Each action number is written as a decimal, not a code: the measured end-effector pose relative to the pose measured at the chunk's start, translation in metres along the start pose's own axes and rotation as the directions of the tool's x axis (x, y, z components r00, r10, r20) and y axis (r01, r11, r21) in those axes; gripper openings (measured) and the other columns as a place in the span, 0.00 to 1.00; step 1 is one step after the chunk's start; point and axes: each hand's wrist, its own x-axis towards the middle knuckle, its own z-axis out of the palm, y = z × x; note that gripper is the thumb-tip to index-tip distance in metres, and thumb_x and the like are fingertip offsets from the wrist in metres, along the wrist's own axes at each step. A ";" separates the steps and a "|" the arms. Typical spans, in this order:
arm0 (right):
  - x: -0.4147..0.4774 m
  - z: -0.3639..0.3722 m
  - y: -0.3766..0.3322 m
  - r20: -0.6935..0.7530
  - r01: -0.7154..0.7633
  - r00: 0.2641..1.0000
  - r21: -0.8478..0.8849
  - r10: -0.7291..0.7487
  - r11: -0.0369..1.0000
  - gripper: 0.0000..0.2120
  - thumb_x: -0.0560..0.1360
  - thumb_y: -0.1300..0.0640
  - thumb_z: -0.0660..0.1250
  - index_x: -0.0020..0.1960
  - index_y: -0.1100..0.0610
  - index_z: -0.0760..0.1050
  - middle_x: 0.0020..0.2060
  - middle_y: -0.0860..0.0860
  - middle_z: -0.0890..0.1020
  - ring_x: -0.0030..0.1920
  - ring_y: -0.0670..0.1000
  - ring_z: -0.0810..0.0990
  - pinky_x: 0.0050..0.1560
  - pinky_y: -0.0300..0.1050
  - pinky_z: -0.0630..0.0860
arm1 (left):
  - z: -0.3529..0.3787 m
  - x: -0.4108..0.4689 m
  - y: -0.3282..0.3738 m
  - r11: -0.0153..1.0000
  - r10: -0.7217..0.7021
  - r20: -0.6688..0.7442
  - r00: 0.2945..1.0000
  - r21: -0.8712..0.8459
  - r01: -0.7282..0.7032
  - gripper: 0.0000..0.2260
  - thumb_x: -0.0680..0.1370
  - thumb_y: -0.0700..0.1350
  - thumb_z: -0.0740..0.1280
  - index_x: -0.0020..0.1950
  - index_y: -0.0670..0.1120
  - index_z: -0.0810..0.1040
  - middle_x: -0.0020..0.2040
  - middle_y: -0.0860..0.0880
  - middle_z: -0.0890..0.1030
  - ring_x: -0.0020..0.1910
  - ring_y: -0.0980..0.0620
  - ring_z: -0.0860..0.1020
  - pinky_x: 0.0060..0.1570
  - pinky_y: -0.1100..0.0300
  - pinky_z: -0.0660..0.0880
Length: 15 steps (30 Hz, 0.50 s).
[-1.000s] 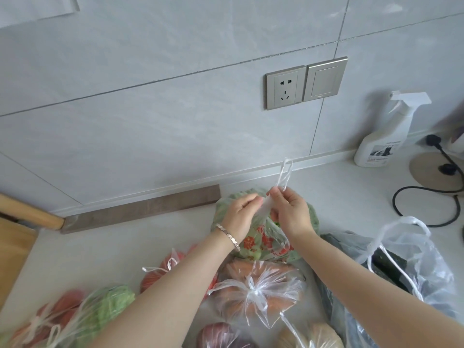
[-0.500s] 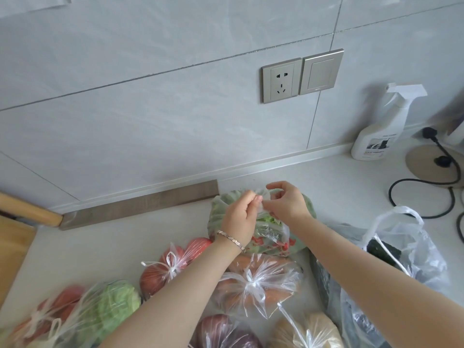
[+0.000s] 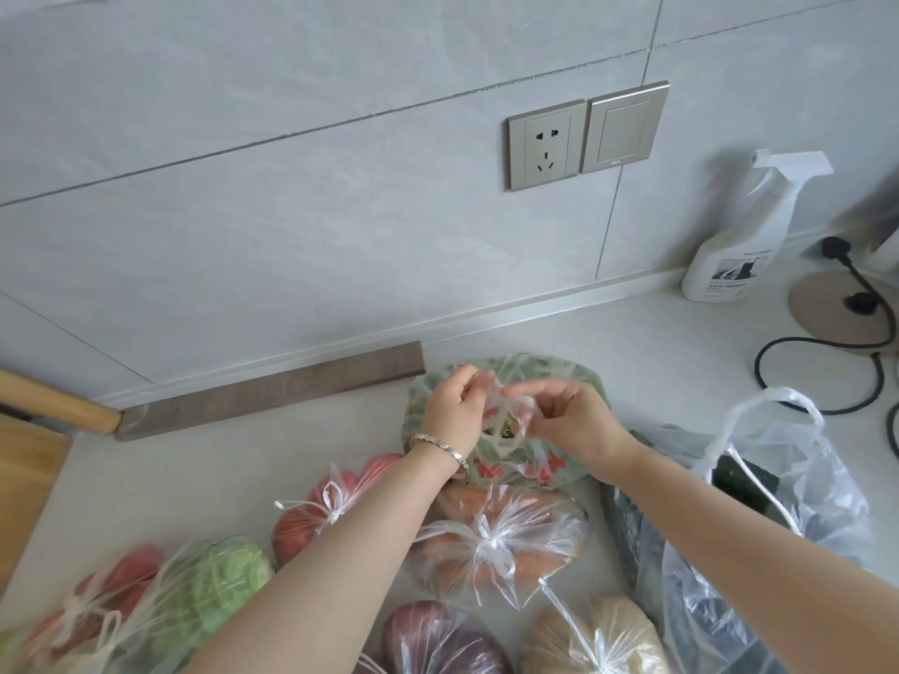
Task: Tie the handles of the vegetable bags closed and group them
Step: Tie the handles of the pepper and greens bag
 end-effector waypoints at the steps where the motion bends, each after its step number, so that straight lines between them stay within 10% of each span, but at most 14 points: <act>1: 0.001 0.003 0.000 -0.061 0.030 0.998 -0.070 -0.034 0.997 0.21 0.69 0.78 0.63 0.46 0.53 0.80 0.21 0.45 0.76 0.19 0.41 0.63 0.23 0.28 0.63 | 0.000 0.000 0.000 0.999 -0.028 -0.011 1.000 -0.020 0.028 0.12 0.79 0.45 0.59 0.35 0.48 0.71 0.28 0.50 0.69 0.24 0.58 0.69 0.23 0.71 0.66; 4: 0.005 0.009 -0.004 -0.230 0.044 0.968 -0.239 -0.101 0.970 0.14 0.71 0.72 0.65 0.39 0.55 0.81 0.36 0.60 0.82 0.21 0.39 0.70 0.25 0.27 0.66 | 0.001 0.000 -0.001 0.997 -0.066 -0.025 0.998 -0.043 0.064 0.13 0.79 0.47 0.58 0.36 0.47 0.73 0.28 0.49 0.68 0.25 0.58 0.68 0.25 0.71 0.64; 8: 0.009 0.011 -0.015 -0.211 -0.043 0.977 -0.271 -0.016 0.962 0.11 0.76 0.56 0.62 0.38 0.56 0.79 0.45 0.53 0.80 0.42 0.44 0.77 0.49 0.36 0.73 | -0.002 0.003 -0.002 0.995 -0.096 -0.073 0.993 -0.028 0.094 0.13 0.78 0.46 0.61 0.34 0.46 0.75 0.34 0.43 0.74 0.34 0.50 0.71 0.34 0.60 0.66; 15: 0.024 -0.002 -0.014 -0.360 -0.099 0.886 0.471 0.294 0.877 0.17 0.78 0.65 0.52 0.58 0.59 0.76 0.58 0.61 0.77 0.58 0.56 0.76 0.63 0.51 0.72 | -0.020 0.036 -0.004 0.971 0.064 -0.247 0.967 0.238 -0.004 0.16 0.79 0.45 0.59 0.37 0.34 0.75 0.30 0.45 0.72 0.31 0.50 0.68 0.31 0.59 0.59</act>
